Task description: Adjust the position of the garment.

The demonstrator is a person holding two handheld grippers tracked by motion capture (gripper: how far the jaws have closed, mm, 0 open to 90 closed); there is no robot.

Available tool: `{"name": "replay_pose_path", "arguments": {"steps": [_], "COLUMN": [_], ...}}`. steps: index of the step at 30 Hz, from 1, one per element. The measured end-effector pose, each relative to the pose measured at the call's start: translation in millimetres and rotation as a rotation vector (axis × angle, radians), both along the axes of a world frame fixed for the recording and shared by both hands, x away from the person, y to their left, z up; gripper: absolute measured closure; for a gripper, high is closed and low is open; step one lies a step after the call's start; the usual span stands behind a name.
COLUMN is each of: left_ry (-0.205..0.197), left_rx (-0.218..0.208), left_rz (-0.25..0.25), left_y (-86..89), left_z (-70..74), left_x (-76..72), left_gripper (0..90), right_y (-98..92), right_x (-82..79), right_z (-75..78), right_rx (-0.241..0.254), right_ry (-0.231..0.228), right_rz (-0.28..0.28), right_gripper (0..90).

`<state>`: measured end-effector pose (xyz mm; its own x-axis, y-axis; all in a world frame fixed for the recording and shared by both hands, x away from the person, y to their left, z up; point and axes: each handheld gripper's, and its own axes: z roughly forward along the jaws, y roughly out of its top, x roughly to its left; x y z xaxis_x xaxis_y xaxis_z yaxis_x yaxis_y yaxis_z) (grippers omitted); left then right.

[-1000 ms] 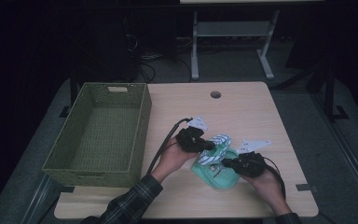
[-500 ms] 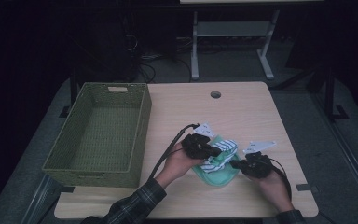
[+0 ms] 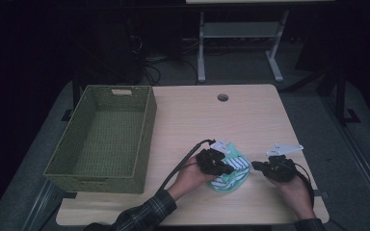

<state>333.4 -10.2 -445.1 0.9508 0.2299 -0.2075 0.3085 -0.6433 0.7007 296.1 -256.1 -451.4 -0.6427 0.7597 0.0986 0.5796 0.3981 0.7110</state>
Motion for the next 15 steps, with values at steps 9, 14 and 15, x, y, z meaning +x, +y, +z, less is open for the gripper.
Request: {"name": "replay_pose_path", "arguments": {"steps": [9, 14, 15], "left_ry": [-0.015, -0.042, -0.048], "left_rx": [-0.025, -0.072, -0.074], "left_rz": [-0.008, 0.035, 0.038], "left_y": [2.2, 21.0, 24.4], "left_z": [9.5, 31.6, 33.8], "left_x": [-4.3, -0.1, 1.2], "left_gripper": [67.2, 67.3, 70.3], "right_y": [0.8, 9.6, 12.4], "right_x": [2.9, 10.0, 12.1], "right_z": [11.1, 18.2, 19.4], "right_rx": [0.042, 0.063, 0.067], "right_ry": [-0.02, -0.03, -0.029], "right_rz": [0.007, 0.032, 0.043], "right_gripper": [89.9, 89.9, 89.9]}}
